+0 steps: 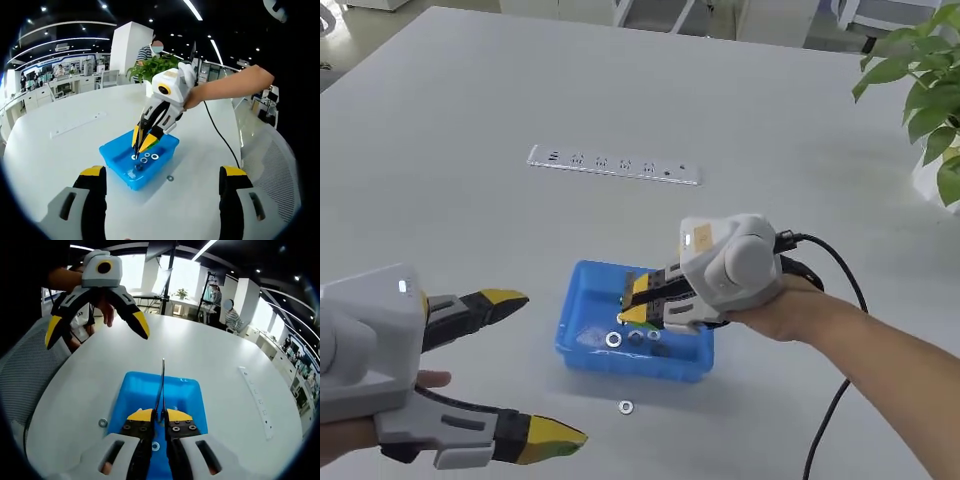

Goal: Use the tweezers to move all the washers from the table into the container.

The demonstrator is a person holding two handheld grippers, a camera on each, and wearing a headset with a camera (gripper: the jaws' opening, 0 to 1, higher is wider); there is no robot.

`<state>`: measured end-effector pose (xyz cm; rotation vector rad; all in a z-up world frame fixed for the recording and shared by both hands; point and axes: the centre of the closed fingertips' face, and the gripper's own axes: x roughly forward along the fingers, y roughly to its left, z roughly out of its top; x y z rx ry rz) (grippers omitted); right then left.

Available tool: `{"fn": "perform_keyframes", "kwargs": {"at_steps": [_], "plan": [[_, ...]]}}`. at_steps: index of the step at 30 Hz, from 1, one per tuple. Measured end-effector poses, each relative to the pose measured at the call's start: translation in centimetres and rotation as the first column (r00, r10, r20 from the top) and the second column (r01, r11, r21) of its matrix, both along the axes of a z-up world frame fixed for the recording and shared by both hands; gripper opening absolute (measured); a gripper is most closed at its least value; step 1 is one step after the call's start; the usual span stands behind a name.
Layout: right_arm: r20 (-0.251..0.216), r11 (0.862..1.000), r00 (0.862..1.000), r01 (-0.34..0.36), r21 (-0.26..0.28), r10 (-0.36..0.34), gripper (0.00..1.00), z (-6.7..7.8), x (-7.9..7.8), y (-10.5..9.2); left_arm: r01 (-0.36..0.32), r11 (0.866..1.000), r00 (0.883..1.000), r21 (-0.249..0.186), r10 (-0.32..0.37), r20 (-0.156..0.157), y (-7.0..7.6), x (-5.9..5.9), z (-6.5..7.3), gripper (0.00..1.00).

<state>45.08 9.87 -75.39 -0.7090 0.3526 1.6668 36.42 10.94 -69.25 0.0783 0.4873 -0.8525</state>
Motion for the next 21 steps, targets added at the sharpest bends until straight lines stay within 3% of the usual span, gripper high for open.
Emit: {"fn": "perform_keyframes", "kwargs": {"at_steps": [12,18,21], "plan": [[-0.011,1.0,1.0,-0.005,-0.003,0.005,0.08,-0.6,-0.1,0.0,0.05,0.999,0.999,0.013,-0.051,0.016,-0.5,1.6,0.4,0.91],[-0.021,1.0,1.0,-0.008,-0.015,0.008,0.08,-1.3,-0.3,-0.2,0.064,0.998,0.998,0.008,-0.064,0.028,-0.6,3.3,0.8,0.77],[-0.022,1.0,1.0,-0.008,-0.009,0.008,0.08,-1.2,-0.3,-0.2,0.081,0.996,0.996,0.026,-0.082,0.045,-0.9,4.1,0.9,0.68]]}}
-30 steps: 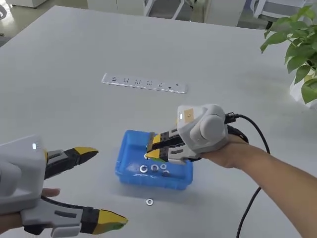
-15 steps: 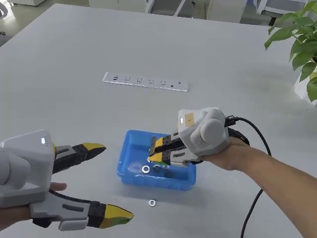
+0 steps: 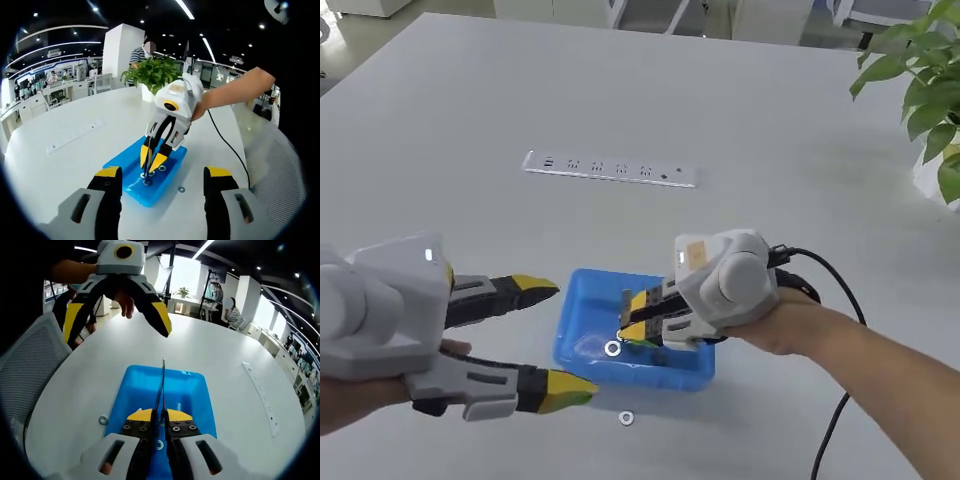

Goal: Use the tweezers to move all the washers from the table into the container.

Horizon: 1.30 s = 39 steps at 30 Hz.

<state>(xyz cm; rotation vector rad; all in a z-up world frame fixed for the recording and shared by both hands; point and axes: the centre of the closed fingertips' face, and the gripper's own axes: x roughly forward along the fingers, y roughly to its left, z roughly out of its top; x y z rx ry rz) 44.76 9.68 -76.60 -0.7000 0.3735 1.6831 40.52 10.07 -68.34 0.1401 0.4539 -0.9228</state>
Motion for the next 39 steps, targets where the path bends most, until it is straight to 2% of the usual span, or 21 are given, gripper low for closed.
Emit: {"fn": "perform_keyframes", "kwargs": {"at_steps": [6,14,17,20,22,30,35,39], "plan": [[-0.003,1.0,1.0,-0.003,-0.001,0.003,0.08,0.0,0.0,0.0,0.046,0.999,0.999,0.013,-0.047,0.017,-1.0,1.7,0.2,0.52],[-0.005,1.0,1.0,-0.003,0.003,0.003,0.08,0.0,-0.1,0.0,0.104,0.993,0.994,0.058,-0.106,0.036,-2.2,3.8,-0.1,0.32],[-0.001,1.0,1.0,-0.006,0.001,0.006,0.09,0.0,-0.1,0.0,0.133,0.99,0.99,0.056,-0.135,0.043,-2.8,4.0,0.1,0.28],[0.005,1.0,1.0,-0.014,-0.002,0.014,0.09,0.0,-0.2,-0.1,0.164,0.983,0.985,0.085,-0.168,0.032,-3.1,3.9,-0.5,0.23],[0.008,1.0,1.0,-0.019,-0.005,0.019,0.09,0.0,-0.2,-0.1,0.189,0.978,0.981,0.089,-0.192,0.025,-3.3,3.8,-0.8,0.2],[0.007,1.0,1.0,-0.02,-0.003,0.02,0.09,0.0,-0.3,0.1,0.219,0.969,0.975,0.118,-0.223,0.022,-3.4,4.0,-1.4,0.08],[0.011,1.0,1.0,-0.023,-0.006,0.024,0.09,0.0,-0.3,0.1,0.23,0.966,0.972,0.12,-0.234,0.019,-3.4,4.0,-1.5,0.07],[0.022,1.0,0.999,-0.026,-0.016,0.026,0.09,0.0,-0.3,0.1,0.24,0.961,0.969,0.14,-0.247,0.034,-3.4,4.1,-1.4,0.06]]}}
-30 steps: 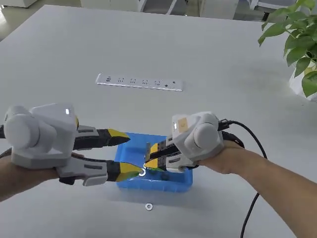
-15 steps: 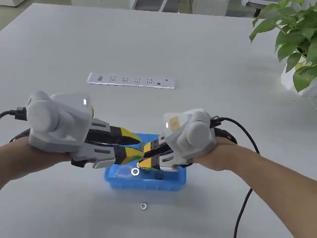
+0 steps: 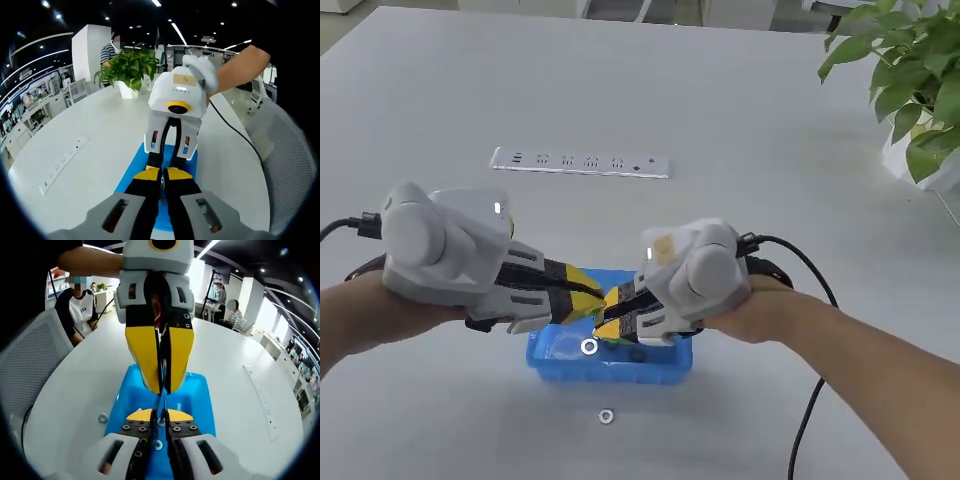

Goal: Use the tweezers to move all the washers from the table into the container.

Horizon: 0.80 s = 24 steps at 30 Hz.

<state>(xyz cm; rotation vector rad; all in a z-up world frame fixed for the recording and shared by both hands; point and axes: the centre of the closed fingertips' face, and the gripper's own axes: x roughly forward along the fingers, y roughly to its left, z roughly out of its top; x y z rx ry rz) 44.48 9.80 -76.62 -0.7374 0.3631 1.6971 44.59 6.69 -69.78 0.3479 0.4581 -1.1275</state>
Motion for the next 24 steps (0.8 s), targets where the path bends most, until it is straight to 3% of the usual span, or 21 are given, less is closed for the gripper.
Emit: {"fn": "perform_keyframes", "kwargs": {"at_steps": [13,24], "plan": [[0.011,1.0,1.0,0.006,0.005,-0.006,0.11,0.6,0.0,0.2,0.001,1.0,1.0,0.011,-0.001,0.016,0.1,0.3,0.6,0.06],[0.0,0.999,0.999,0.034,0.013,-0.034,0.15,1.7,-0.2,-0.3,-0.002,1.0,0.999,-0.004,0.002,0.033,0.1,0.1,2.2,0.06]]}}
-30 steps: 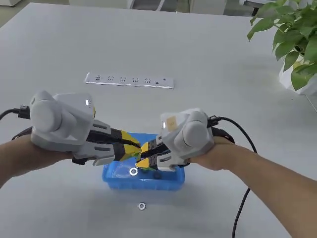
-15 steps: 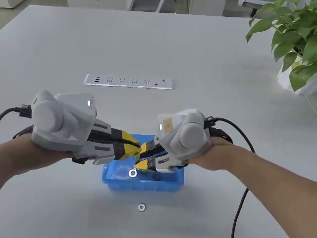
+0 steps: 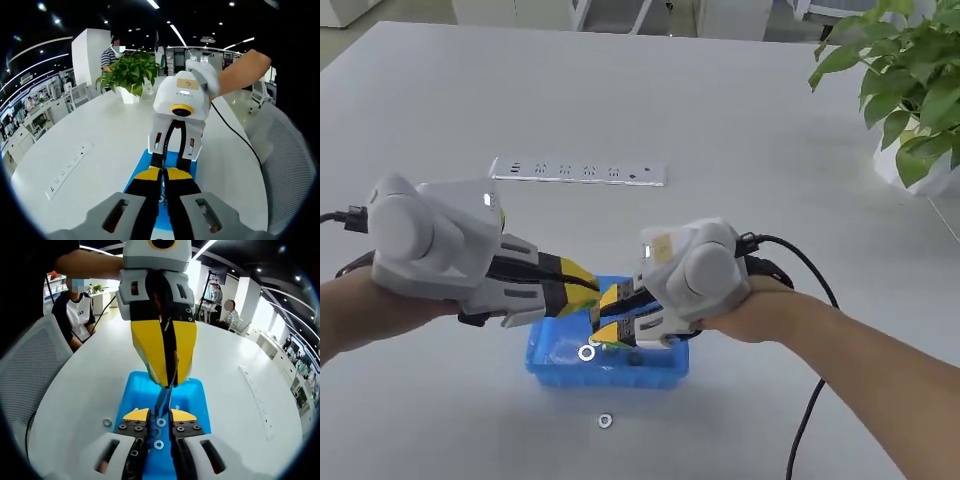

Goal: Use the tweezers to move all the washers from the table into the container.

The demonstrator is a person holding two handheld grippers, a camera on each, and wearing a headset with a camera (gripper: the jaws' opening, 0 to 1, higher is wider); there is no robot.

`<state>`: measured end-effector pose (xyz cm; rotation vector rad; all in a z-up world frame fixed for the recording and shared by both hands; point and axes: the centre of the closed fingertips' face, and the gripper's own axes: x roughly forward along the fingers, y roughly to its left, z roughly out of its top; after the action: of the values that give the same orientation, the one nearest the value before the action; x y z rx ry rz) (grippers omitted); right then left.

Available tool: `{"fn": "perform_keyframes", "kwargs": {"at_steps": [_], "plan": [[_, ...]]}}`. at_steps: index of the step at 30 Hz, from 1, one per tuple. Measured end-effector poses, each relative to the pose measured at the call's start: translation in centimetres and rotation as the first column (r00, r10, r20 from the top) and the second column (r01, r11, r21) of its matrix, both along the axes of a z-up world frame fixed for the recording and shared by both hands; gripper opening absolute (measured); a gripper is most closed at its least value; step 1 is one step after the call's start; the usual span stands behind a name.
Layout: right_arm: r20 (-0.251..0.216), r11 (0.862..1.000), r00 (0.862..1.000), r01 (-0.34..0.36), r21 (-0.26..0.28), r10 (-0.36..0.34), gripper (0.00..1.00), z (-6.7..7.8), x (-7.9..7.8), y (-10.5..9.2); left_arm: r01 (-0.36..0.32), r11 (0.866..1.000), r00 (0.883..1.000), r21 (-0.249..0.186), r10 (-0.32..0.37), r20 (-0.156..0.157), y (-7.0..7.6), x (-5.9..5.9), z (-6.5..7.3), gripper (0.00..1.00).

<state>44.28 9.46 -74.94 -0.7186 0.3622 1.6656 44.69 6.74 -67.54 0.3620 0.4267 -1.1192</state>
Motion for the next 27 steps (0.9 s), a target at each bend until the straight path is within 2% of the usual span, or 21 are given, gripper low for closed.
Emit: {"fn": "perform_keyframes", "kwargs": {"at_steps": [6,19,27], "plan": [[-0.007,0.999,0.999,0.033,0.01,-0.033,0.18,0.8,0.0,-0.7,0.007,1.0,1.0,-0.012,-0.007,0.006,-0.3,-0.5,0.9,0.06],[-0.025,0.994,0.994,0.104,0.016,-0.104,0.25,2.3,-0.6,-2.6,0.037,0.999,0.999,-0.011,-0.037,0.017,-1.0,-2.0,2.6,0.06],[-0.035,0.986,0.985,0.168,0.019,-0.168,0.3,3.2,-1.2,-4.4,0.053,0.999,0.998,-0.007,-0.053,0.02,-1.4,-3.2,3.1,0.06]]}}
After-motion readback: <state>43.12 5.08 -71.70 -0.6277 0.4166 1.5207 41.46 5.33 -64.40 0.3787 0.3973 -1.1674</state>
